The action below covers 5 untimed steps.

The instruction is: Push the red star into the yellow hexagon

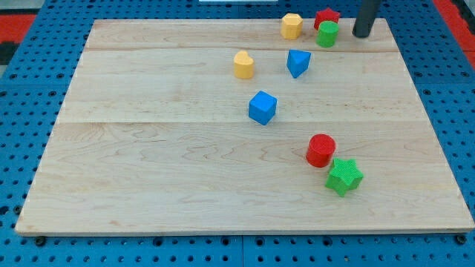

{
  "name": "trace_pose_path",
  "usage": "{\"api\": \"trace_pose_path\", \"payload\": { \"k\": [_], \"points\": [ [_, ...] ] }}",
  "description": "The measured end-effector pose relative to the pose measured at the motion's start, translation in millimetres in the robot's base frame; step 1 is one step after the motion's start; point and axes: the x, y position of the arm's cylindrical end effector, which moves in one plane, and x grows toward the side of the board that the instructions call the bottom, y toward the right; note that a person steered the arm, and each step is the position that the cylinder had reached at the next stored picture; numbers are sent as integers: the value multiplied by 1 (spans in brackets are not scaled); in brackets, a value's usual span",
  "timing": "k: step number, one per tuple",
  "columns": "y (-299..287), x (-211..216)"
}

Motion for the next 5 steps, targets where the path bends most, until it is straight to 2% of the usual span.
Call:
{"api": "trace_pose_path", "payload": {
  "k": [1,3,4,5],
  "points": [
    [-2,-16],
    [-100,-3],
    [-100,17],
    [-91,11]
  ]
}}
